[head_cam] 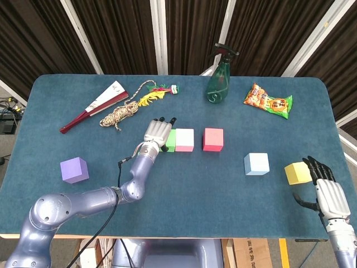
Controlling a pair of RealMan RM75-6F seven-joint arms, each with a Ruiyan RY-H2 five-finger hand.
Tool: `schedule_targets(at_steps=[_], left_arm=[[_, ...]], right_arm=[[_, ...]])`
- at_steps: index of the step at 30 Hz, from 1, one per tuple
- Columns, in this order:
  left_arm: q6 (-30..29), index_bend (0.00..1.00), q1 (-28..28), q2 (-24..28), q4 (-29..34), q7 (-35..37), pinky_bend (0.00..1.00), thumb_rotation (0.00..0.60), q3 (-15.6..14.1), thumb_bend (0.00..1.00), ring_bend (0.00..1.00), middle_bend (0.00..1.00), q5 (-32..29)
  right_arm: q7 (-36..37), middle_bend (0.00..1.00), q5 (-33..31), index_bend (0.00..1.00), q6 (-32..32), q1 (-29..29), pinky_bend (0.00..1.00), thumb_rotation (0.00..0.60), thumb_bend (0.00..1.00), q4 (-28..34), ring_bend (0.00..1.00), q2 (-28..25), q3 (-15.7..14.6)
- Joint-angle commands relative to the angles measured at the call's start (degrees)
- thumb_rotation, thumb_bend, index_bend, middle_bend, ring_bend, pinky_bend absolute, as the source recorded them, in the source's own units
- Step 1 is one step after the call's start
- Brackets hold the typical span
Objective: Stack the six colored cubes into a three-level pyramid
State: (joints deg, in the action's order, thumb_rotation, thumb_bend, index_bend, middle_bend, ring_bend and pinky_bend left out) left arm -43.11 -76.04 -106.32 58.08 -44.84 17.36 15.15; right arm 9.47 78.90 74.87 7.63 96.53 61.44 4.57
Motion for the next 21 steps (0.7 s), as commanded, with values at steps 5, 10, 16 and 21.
schedule_targets(at_steps=[5,10,16,21], left_arm=[[0.3,0.04,0.1,-0.4,-0.4,-0.4,0.20,0.600,-0.5,0.24,0.12,0.27,-0.4],[0.4,0.00,0.1,-0.2,-0.4,-1.4,0.16,0.600,-1.1,0.15,0.07,0.09,-1.4],[-0.1,0.00,0.3,0.8,0.8,-1.9,0.14,0.600,-1.1,0.14,0.04,0.01,-2.4],[-1.4,0.00,1.0,2.6,3.3,-1.6,0.12,0.600,-1.0,0.14,0.03,0.00,-1.9]], right_arm=[[0.0,0.00,-0.2,0.00,-0.1,0.0,0.00,0.600,0.31,0.0,0.00,0.0,0.0],[-0.1,0.00,-0.3,0.00,-0.1,0.0,0.00,0.600,0.30,0.1,0.00,0.0,0.0],[-0.1,0.00,-0.2,0.00,0.0,-0.1,0.00,0.600,0.30,0.1,0.00,0.0,0.0],[-0.1,0.00,-0.3,0.00,0.2,-0.2,0.00,0.600,0.30,0.1,0.00,0.0,0.1]])
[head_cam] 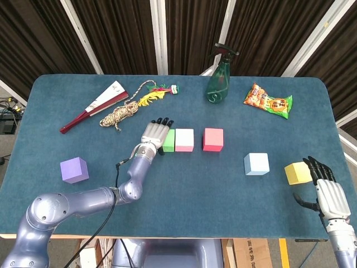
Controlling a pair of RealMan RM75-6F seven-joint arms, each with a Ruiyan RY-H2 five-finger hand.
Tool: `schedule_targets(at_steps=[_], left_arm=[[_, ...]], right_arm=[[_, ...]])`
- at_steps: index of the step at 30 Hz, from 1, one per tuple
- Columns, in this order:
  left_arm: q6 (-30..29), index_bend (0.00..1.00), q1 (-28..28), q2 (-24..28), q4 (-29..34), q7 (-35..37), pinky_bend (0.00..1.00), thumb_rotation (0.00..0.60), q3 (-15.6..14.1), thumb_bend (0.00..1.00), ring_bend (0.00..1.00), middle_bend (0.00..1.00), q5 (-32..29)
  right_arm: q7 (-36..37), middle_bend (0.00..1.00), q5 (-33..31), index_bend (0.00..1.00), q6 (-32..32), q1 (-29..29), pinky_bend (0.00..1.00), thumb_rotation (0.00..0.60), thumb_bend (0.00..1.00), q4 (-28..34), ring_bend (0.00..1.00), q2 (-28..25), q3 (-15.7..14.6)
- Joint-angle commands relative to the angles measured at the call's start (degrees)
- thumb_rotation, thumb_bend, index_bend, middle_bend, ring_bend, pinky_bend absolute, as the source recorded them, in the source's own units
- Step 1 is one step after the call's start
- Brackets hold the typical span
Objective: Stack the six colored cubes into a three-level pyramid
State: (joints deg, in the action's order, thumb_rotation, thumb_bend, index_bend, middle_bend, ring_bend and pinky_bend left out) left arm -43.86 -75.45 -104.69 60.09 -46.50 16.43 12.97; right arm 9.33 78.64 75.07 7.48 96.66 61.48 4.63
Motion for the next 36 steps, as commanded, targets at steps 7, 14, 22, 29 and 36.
schedule_targets(at_steps=[7,14,22,29,36], left_arm=[[-2.8,0.00,2.1,5.2,6.9,-0.5,0.12,0.600,-1.2,0.14,0.02,0.00,-0.2],[-4.9,0.00,3.9,8.8,11.2,0.2,0.12,0.600,-2.0,0.14,0.02,0.00,0.8],[-6.2,0.00,4.9,10.1,11.3,1.5,0.12,0.600,-2.1,0.20,0.02,0.00,2.6],[-6.1,0.00,4.8,9.3,9.2,1.5,0.12,0.600,-2.2,0.29,0.02,0.00,3.2],[-6.0,0.00,4.0,6.5,5.8,0.2,0.12,0.600,-2.4,0.41,0.02,0.00,2.7]], right_arm=[[0.1,0.00,0.3,0.00,0.2,-0.1,0.00,0.600,0.30,0.1,0.00,0.0,-0.1],[0.3,0.00,0.4,0.00,0.3,-0.1,0.00,0.600,0.30,0.2,0.00,0.1,-0.1],[0.4,0.00,0.4,0.00,0.1,0.0,0.00,0.600,0.31,0.4,0.00,0.1,-0.1],[0.7,0.00,0.2,0.00,-0.3,0.1,0.00,0.600,0.31,0.5,0.00,0.1,0.0],[1.3,0.00,-0.1,0.00,-0.5,0.2,0.00,0.600,0.31,0.3,0.00,0.1,0.1]])
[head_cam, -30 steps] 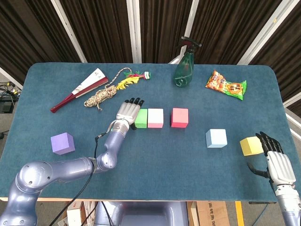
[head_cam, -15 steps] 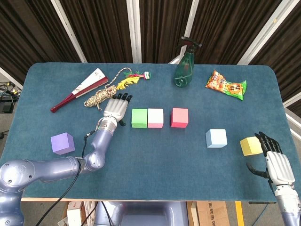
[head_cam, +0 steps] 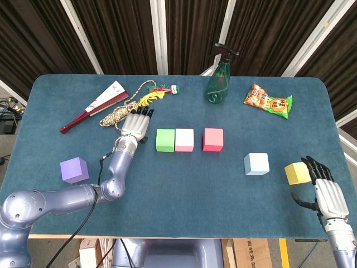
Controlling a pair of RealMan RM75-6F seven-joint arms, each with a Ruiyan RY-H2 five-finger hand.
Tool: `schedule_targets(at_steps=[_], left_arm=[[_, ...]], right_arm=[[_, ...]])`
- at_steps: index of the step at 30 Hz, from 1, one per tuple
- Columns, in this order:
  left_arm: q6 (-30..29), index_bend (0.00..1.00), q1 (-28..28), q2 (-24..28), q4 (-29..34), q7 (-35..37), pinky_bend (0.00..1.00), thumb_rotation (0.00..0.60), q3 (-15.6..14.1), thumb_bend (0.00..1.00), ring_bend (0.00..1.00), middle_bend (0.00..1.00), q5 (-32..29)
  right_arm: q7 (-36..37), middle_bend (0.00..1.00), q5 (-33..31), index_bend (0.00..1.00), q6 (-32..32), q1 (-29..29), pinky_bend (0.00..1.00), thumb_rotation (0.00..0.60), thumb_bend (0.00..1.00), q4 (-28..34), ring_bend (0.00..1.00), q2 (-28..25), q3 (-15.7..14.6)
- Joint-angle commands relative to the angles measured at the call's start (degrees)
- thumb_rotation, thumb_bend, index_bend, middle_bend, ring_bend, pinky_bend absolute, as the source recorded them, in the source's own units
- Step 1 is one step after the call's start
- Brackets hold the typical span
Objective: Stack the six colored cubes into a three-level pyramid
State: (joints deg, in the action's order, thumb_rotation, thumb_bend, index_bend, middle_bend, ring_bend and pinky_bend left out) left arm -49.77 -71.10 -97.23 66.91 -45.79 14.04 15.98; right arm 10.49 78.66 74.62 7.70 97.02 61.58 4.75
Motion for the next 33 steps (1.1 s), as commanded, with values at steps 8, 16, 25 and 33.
schedule_targets(at_steps=[8,16,25,33], left_arm=[[0.8,0.00,-1.3,-4.4,-4.4,-1.4,0.12,0.600,0.4,0.41,0.02,0.00,-0.2],[1.4,0.00,-1.9,-7.4,-8.2,-1.6,0.12,0.600,1.0,0.41,0.02,0.00,0.7],[2.4,0.00,-2.3,-10.5,-12.1,-0.8,0.12,0.600,2.3,0.41,0.02,0.00,2.6],[3.8,0.00,-2.9,-13.1,-15.4,-0.8,0.12,0.600,3.3,0.41,0.02,0.00,3.6]], right_arm=[[0.5,0.00,-0.4,0.00,-0.5,0.1,0.00,0.600,0.30,0.0,0.00,-0.2,0.1],[1.0,0.00,-0.8,0.00,-0.7,0.1,0.00,0.600,0.30,0.0,0.00,-0.4,0.2],[1.5,0.00,-1.1,0.00,-1.0,0.2,0.00,0.600,0.30,0.1,0.00,-0.6,0.3],[1.6,0.00,-1.3,0.00,-1.1,0.2,0.00,0.600,0.30,0.0,0.00,-0.7,0.4]])
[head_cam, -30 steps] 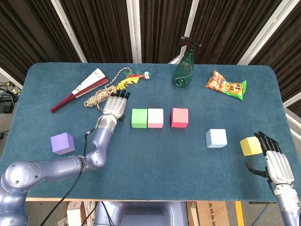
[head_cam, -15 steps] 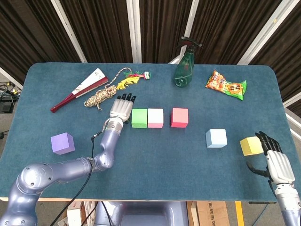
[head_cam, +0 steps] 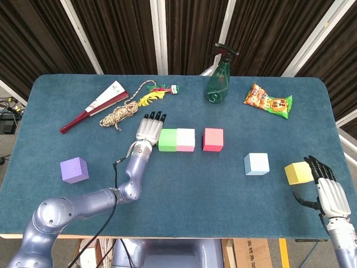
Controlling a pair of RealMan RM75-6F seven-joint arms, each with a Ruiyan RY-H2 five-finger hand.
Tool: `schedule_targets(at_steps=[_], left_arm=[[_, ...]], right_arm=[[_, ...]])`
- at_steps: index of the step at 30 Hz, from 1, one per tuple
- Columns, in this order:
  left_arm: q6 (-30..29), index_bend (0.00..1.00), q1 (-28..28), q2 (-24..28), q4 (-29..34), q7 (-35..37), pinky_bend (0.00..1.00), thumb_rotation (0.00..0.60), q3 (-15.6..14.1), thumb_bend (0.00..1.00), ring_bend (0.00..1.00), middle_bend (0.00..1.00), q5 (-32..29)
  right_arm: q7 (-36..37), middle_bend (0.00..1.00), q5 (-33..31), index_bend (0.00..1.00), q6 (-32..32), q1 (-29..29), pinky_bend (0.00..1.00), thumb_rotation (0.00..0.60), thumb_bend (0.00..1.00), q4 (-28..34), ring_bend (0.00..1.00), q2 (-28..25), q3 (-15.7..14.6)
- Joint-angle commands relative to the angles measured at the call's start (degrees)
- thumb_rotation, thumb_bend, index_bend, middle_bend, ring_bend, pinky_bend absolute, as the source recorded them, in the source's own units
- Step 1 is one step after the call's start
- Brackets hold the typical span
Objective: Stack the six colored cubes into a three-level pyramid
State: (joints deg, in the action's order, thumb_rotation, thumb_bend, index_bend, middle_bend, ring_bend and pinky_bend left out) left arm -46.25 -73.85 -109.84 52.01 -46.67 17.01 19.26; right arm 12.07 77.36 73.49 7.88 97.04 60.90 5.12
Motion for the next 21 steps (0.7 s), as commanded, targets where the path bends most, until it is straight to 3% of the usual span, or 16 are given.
schedule_targets(at_steps=[1,13,21], left_arm=[[0.4,0.00,-0.2,-0.7,-0.8,0.1,0.12,0.600,0.4,0.41,0.02,0.00,0.5],[1.3,0.00,-0.2,-1.9,-2.2,-0.4,0.12,0.600,1.6,0.41,0.02,0.00,1.5],[-1.0,0.00,2.8,1.5,2.1,-1.2,0.12,0.600,0.8,0.39,0.02,0.00,1.4]], right_arm=[[0.1,0.00,0.0,0.00,0.0,0.0,0.00,0.600,0.30,0.0,0.00,0.0,0.0],[0.0,0.00,-0.2,0.00,-0.1,-0.2,0.00,0.600,0.30,0.0,0.00,-0.2,-0.1],[0.0,0.00,-0.3,0.00,0.0,-0.3,0.00,0.600,0.30,-0.1,0.00,-0.4,-0.2]])
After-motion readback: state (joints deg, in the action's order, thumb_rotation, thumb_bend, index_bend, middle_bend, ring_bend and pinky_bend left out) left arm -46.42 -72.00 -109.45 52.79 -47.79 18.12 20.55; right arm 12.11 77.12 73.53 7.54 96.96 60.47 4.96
